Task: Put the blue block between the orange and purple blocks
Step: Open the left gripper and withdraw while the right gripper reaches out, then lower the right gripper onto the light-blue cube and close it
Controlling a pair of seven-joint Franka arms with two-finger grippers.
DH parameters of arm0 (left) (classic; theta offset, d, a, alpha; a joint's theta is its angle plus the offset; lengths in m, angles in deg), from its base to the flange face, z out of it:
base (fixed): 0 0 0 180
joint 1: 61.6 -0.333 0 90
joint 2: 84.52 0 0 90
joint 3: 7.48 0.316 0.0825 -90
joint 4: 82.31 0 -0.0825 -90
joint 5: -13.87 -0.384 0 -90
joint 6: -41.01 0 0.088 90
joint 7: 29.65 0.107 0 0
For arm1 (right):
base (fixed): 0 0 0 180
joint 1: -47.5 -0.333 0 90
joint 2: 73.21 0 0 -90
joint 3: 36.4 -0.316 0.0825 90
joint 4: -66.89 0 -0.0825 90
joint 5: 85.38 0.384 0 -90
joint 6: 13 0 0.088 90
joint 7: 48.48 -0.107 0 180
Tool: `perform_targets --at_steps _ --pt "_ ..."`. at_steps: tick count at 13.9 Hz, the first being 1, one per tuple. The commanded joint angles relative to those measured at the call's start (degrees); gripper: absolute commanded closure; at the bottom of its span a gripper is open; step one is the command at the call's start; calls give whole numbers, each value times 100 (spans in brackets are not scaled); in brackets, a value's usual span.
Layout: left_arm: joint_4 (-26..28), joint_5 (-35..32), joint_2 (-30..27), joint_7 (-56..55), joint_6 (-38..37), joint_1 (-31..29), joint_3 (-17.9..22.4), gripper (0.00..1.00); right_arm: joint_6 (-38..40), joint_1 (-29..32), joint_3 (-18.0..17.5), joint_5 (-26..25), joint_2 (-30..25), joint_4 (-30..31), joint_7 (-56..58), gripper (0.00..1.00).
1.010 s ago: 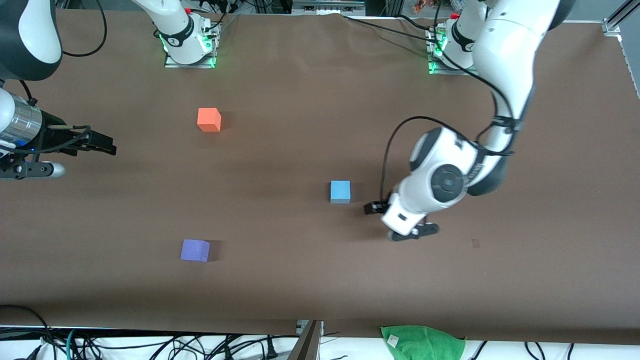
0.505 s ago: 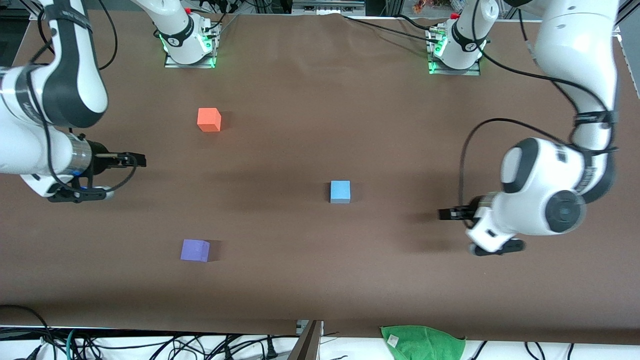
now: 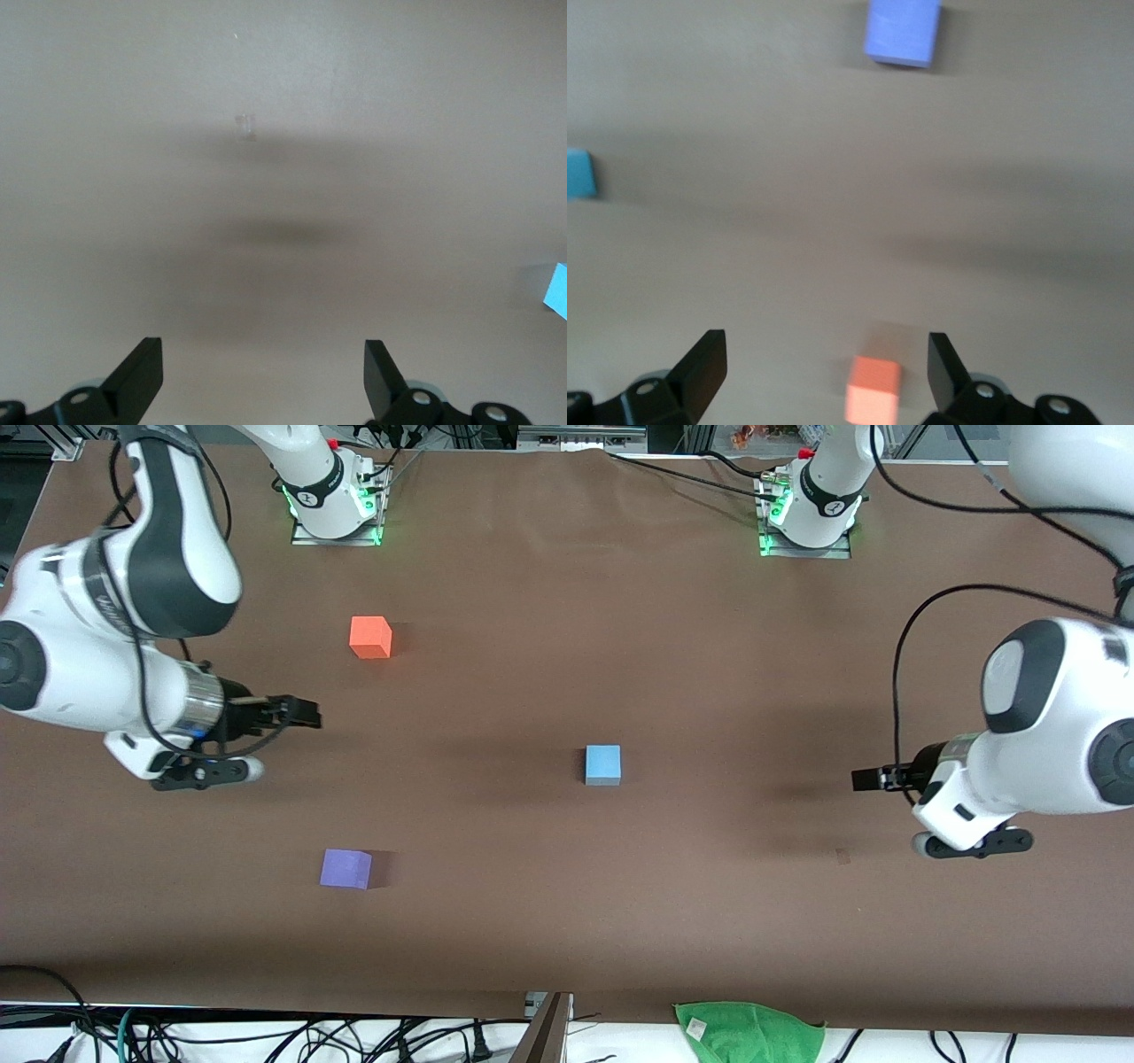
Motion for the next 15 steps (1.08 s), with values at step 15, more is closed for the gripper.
perform_targets --at_steps 15 --pt "2124 412 -2840 899 -622 336 1129 0 -3660 -3259 114 -835 3720 -2514 -5288 0"
